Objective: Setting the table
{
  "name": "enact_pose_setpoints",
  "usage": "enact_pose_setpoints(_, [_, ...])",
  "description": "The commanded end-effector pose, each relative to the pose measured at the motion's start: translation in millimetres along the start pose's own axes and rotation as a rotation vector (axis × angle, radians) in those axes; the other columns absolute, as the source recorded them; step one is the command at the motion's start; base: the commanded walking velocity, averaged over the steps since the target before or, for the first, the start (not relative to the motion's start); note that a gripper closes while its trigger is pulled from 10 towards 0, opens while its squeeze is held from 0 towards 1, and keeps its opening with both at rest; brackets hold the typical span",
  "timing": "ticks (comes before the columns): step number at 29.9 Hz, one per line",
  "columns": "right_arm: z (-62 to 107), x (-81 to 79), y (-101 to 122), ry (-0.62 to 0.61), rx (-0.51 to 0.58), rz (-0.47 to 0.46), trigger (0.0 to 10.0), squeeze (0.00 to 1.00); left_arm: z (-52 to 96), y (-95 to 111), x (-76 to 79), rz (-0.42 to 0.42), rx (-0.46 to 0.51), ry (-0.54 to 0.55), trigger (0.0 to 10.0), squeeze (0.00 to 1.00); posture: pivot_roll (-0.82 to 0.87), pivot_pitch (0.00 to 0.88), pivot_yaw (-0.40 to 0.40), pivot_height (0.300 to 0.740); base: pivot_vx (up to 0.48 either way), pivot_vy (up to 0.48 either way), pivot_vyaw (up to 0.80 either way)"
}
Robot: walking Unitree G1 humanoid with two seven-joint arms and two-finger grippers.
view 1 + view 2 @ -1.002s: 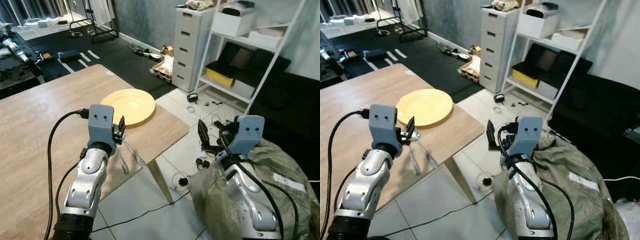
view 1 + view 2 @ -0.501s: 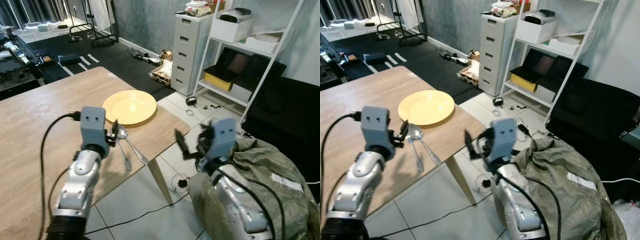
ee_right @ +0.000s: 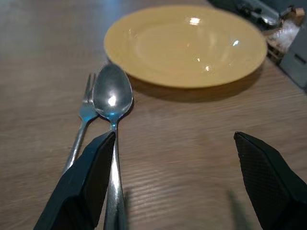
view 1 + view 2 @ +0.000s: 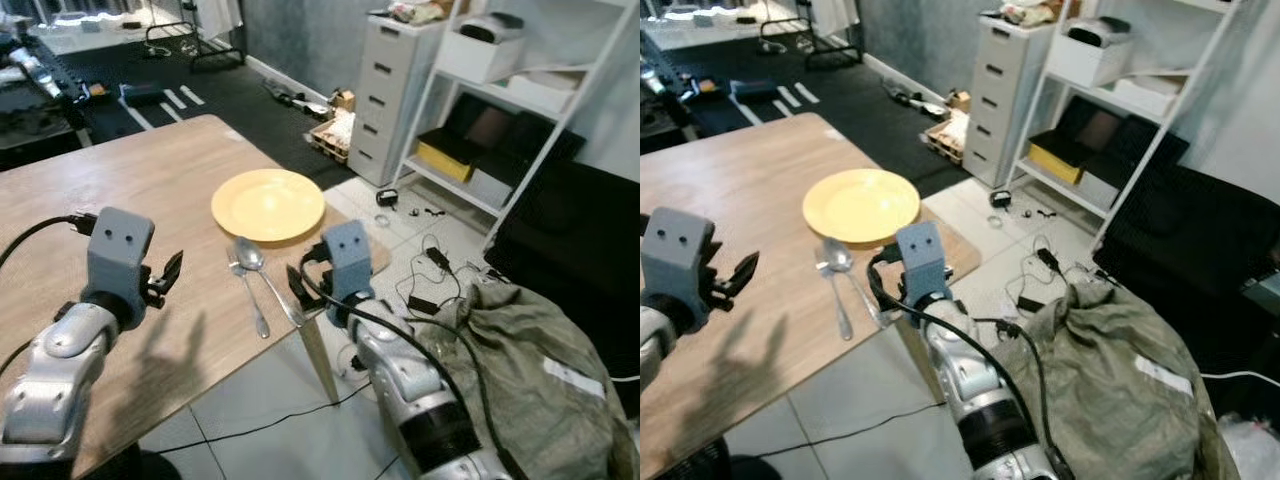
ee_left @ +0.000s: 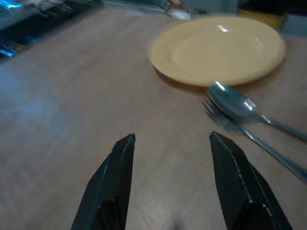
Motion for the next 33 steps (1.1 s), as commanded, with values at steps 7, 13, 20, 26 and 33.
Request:
enact_pose_setpoints(7, [-10.1,-13.3,-3.1,-0.01,-0.007,0.005,10.0,0.0,8.0,10.6,8.7,-0.008,0.0,-0.12,10.0,0.0,0.19,0.086,0.017,0.74,0.0,0.0,0.0])
enact_pose_setpoints(13, [-17.6,-18.3,-20.3,-0.051,-0.059,0.045,10.0,0.0,10.4,21.2,16.2,0.01,0.007,-0.138,10.0,0.0,0.22,0.095,0.017,0.74,0.0,0.0,0.0])
enact_pose_setpoints(20, [-18.6,-13.7,-32.6,-0.06,-0.108,0.05,2.8,0.0,14.8,20.8,15.4,0.019,-0.006,-0.136,10.0,0.0,0.22,0.099,0.012,0.74,0.0,0.0,0.0])
enact_pose_setpoints(26, [-19.3,-17.2,-43.7,-0.012,-0.155,0.058,0.0,0.0,14.2,18.3,19.2,0.034,-0.021,-0.13,10.0,0.0,0.21,0.098,0.006,0.74,0.0,0.0,0.0])
enact_pose_setpoints(33, [-16.6,-25.8,-58.8,0.075,-0.239,0.028,0.0,0.0,12.5,17.6,22.3,0.045,-0.025,-0.128,10.0,0.0,0.2,0.096,-0.002,0.74,0.0,0.0,0.0])
Point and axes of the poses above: a point about 5 cm out from each wrist's last joint towards the gripper, its own z axis pointing back from the gripper into the wrist, its own y axis along the axis of the wrist's last joint, x = y × z, the point moved 4 cm from there along -z, pointing out of the wrist towards the gripper, and after that the axes turned 6 degrees about -z, right-handed, at the moved point
